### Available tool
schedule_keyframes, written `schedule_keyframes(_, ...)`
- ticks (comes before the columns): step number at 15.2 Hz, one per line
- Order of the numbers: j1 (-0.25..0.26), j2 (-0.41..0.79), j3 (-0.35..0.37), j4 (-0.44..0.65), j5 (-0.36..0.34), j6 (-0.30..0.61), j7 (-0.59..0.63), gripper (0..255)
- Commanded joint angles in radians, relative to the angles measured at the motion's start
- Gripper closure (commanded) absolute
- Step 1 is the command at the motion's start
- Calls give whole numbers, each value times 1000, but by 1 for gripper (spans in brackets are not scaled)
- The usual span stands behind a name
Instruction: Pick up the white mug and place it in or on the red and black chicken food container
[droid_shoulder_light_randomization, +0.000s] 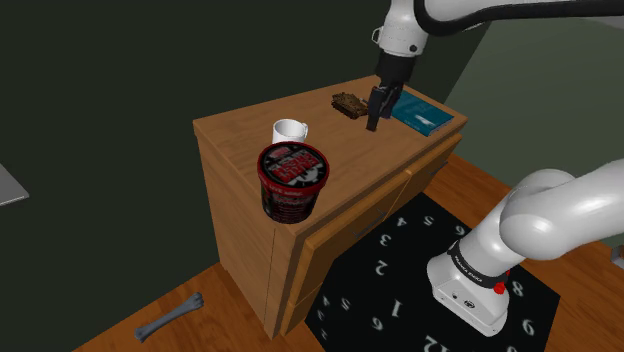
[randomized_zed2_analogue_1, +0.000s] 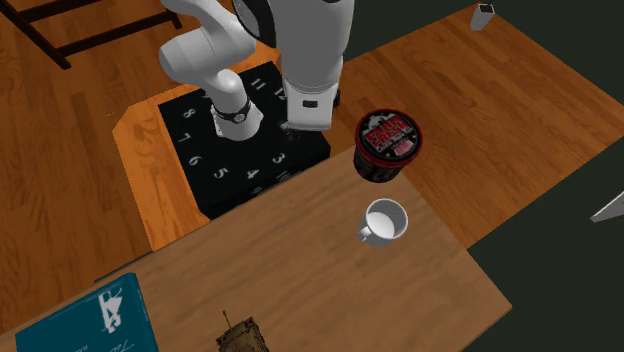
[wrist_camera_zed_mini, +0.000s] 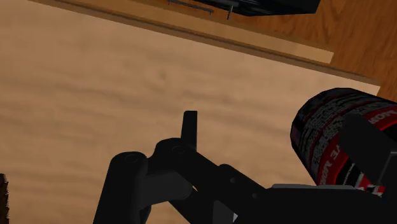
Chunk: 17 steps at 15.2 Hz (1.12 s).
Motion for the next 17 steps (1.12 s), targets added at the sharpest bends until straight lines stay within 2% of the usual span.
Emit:
schedule_keyframes(1,4,66,20,16,0,66,14,0)
schedule_keyframes(9,16,343,87,163,-42,248,88,0)
schedule_keyframes(17,49,633,123,391,-144,351,180,0)
